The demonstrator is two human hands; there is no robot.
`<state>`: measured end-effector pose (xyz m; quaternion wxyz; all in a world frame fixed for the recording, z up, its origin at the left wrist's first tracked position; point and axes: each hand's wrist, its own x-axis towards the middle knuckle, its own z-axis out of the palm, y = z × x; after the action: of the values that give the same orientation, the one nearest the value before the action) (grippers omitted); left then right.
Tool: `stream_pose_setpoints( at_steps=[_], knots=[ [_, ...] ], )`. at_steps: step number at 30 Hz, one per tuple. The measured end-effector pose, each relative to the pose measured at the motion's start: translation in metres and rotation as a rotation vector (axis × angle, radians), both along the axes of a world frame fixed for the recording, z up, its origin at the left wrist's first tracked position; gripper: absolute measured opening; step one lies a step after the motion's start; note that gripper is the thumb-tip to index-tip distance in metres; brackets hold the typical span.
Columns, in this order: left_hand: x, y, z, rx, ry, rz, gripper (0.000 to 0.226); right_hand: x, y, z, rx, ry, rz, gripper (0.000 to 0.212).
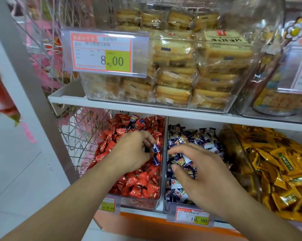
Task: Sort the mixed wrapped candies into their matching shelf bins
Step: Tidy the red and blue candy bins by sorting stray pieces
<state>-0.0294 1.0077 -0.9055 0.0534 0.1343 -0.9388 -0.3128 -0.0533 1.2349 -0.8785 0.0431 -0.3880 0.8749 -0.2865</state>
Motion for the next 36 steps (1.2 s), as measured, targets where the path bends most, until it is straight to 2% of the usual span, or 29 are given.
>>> stream_pose_setpoints(
  at_steps=[5, 10, 13, 16, 21, 23, 25, 27, 29, 36],
  knots=[
    [0.003, 0.000, 0.000, -0.057, 0.019, -0.031, 0.017, -0.002, 0.002, -0.002, -0.011, -0.008, 0.001, 0.029],
    [0.010, -0.008, 0.008, 0.032, 0.113, 0.026, 0.007, -0.003, 0.003, -0.001, -0.014, -0.001, -0.013, 0.029],
    [0.018, -0.011, 0.023, 0.246, 0.224, 0.041, 0.015, -0.003, 0.002, -0.001, -0.054, -0.021, -0.036, 0.035],
    [0.034, 0.003, 0.044, 0.416, 0.188, -0.106, 0.016, -0.001, 0.000, 0.001, -0.150, -0.045, -0.054, 0.040],
    [0.042, 0.028, 0.055, 0.338, 0.149, -0.190, 0.044, 0.004, -0.003, 0.012, -0.314, -0.067, -0.051, 0.004],
    [0.041, 0.029, 0.056, 0.380, 0.151, -0.199, 0.049, 0.003, -0.001, 0.012, -0.320, -0.039, -0.078, 0.011],
    [0.038, 0.021, 0.053, 0.407, 0.179, -0.134, 0.042, -0.001, 0.005, 0.012, -0.303, -0.009, -0.161, 0.013],
    [0.033, 0.005, 0.043, 0.308, 0.217, 0.002, 0.027, -0.006, 0.012, 0.012, -0.239, 0.039, -0.232, 0.008],
    [0.030, -0.008, 0.031, 0.159, 0.197, 0.080, 0.021, -0.008, 0.016, 0.012, -0.175, 0.073, -0.236, 0.014],
    [0.016, -0.013, 0.004, -0.082, 0.125, 0.038, 0.033, 0.000, 0.004, 0.008, -0.116, 0.023, -0.092, 0.015]
  ],
)
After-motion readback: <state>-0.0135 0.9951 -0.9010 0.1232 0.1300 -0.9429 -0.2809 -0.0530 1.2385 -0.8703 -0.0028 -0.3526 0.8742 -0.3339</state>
